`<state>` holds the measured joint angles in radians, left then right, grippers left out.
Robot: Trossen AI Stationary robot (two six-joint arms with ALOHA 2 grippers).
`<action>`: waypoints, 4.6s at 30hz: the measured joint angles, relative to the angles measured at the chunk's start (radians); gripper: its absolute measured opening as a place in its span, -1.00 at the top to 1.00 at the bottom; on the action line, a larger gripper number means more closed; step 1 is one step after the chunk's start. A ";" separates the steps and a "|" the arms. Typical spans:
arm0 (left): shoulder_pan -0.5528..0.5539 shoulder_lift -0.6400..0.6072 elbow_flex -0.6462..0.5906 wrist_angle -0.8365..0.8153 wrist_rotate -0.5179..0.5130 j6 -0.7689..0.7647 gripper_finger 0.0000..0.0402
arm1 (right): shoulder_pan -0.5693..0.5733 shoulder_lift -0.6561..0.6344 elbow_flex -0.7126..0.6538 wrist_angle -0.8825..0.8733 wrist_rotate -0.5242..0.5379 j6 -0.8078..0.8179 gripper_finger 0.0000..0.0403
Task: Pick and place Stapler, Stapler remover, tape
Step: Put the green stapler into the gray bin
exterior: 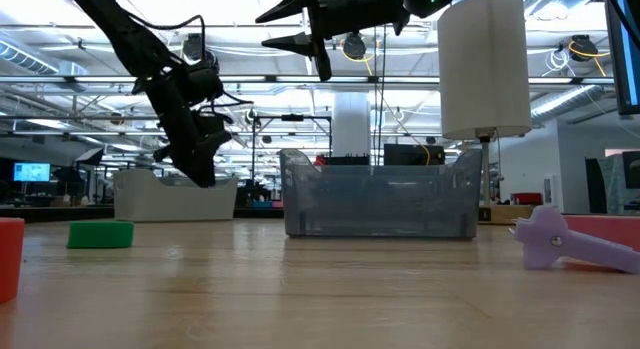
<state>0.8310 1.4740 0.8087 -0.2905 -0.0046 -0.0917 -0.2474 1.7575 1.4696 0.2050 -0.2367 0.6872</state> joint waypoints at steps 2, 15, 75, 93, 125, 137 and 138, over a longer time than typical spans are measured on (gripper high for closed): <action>0.000 -0.031 0.012 -0.031 0.044 -0.026 0.41 | 0.000 0.000 0.000 0.000 0.000 0.000 0.23; -0.141 -0.383 0.072 -0.444 0.353 -0.003 0.40 | 0.001 -0.001 0.000 -0.179 -0.268 -0.104 0.23; -1.173 0.109 0.071 -0.256 0.126 -0.521 0.40 | 0.098 -0.997 -1.053 0.128 0.080 -0.255 0.23; -1.173 0.108 0.072 -0.231 0.108 -0.595 0.04 | 0.098 -0.996 -1.053 0.117 0.080 -0.256 0.23; -1.189 0.232 0.068 -0.181 0.131 -0.541 -0.21 | 0.098 -0.996 -1.052 0.116 0.084 -0.257 0.23; -1.197 0.248 0.066 -0.190 0.071 -0.542 0.04 | 0.097 -0.996 -1.052 0.117 0.087 -0.254 0.23; -1.197 0.249 0.066 -0.192 0.066 -0.542 0.10 | 0.097 -0.996 -1.052 0.117 0.088 -0.254 0.23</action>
<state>-0.3660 1.7226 0.8745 -0.4828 0.0612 -0.6334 -0.1501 0.7616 0.4179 0.3223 -0.1492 0.4328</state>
